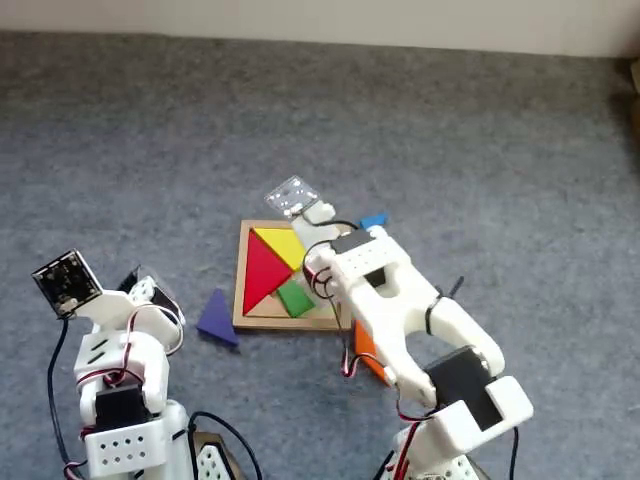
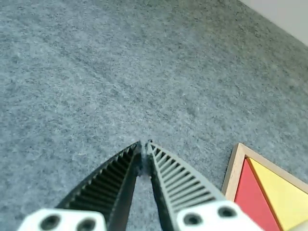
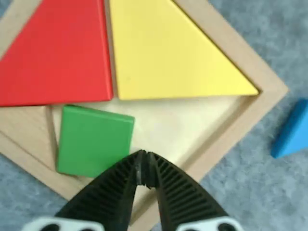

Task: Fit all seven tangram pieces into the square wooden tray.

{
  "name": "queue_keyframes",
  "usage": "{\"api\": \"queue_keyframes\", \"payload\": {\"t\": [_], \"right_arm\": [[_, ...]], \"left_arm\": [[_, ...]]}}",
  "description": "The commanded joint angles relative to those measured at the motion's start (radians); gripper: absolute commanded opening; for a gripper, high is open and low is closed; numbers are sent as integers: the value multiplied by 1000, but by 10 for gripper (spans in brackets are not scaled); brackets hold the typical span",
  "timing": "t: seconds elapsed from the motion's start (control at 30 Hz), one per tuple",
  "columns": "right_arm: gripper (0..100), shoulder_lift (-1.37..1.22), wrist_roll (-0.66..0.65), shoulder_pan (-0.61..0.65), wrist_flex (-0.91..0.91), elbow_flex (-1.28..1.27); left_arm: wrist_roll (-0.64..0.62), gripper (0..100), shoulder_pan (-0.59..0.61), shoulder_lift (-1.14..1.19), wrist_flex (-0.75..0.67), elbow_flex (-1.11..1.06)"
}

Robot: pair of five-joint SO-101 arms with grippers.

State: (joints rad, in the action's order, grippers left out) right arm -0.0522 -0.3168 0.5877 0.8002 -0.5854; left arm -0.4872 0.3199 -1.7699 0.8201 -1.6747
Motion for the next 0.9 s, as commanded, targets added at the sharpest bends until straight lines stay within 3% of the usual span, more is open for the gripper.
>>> {"api": "queue_keyframes", "payload": {"t": [0.0, 0.27, 0.37, 0.67, 0.87], "right_arm": [[19, 1, 12, 68, -12, 15], [19, 2, 12, 114, -12, 65], [19, 2, 12, 71, 4, 110], [19, 2, 12, -67, 315, 409], [36, 1, 14, -176, 429, 567]], "left_arm": [[6, 50, 13, -50, -21, -21], [6, 50, 13, -50, -21, -21], [6, 50, 13, -50, -21, -21], [6, 50, 13, -50, -21, -21], [6, 50, 13, -48, -21, -21]]}}
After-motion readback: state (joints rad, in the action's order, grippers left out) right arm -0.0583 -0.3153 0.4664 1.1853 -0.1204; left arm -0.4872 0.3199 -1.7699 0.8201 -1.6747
